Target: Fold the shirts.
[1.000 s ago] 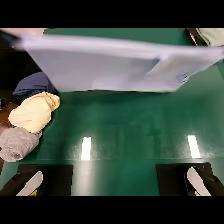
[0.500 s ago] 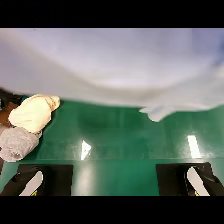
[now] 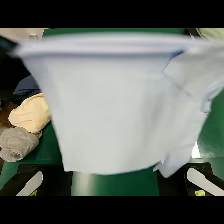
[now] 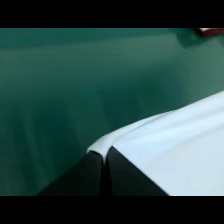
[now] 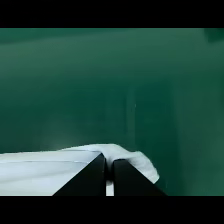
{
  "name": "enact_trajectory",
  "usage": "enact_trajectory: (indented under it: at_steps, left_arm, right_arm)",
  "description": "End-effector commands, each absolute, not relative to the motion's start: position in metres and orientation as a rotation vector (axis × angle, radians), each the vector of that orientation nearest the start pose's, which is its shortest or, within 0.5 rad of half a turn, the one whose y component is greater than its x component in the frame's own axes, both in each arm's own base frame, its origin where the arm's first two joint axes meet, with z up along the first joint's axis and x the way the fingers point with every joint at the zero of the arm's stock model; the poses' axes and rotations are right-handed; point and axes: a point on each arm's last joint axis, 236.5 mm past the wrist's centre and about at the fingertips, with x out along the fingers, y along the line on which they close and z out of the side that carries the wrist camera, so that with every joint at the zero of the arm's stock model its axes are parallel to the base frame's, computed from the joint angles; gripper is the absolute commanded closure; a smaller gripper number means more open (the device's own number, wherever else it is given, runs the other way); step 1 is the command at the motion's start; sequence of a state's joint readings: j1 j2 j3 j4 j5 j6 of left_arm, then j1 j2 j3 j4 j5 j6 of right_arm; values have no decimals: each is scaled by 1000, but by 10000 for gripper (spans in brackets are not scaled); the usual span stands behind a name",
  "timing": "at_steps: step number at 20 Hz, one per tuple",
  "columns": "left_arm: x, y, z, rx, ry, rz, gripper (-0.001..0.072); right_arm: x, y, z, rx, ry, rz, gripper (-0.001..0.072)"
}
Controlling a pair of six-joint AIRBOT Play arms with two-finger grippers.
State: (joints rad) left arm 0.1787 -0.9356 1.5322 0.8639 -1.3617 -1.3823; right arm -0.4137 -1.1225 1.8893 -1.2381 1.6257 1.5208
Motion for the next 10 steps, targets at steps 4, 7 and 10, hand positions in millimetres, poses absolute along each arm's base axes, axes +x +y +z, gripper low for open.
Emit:
enact_trajectory:
  at_steps: [4,7,10]
  left_arm:
    - [400,-102,122,-330,917,-484,685]
    - [454,-82,96,-369,834,-362,685]
    - [491,-63,76,-402,769,-270,685]
  right_arm:
    - [422,-42,129,319,1144,48,699]
    - [468,-40,81,332,1092,31,698]
    - [509,-38,62,324,988,15,698]
